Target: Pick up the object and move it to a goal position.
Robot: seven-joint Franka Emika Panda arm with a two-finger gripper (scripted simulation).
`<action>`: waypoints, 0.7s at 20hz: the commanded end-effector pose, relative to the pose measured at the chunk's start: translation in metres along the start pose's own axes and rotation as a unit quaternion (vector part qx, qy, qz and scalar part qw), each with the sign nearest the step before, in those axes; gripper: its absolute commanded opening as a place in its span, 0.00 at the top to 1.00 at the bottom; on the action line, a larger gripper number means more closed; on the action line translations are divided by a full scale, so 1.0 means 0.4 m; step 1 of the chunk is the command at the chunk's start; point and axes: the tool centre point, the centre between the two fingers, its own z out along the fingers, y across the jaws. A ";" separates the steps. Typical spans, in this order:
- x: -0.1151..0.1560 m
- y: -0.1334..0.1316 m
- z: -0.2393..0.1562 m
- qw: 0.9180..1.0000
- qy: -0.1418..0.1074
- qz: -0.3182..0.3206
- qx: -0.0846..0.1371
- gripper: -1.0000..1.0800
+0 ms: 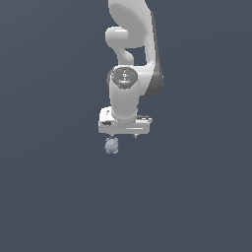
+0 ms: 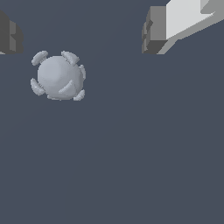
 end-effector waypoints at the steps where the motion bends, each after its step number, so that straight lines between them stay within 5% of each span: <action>1: 0.000 0.000 0.000 1.000 0.000 0.000 0.000 0.04; 14: 0.015 -0.037 -0.038 1.000 0.021 -0.018 -0.002 0.04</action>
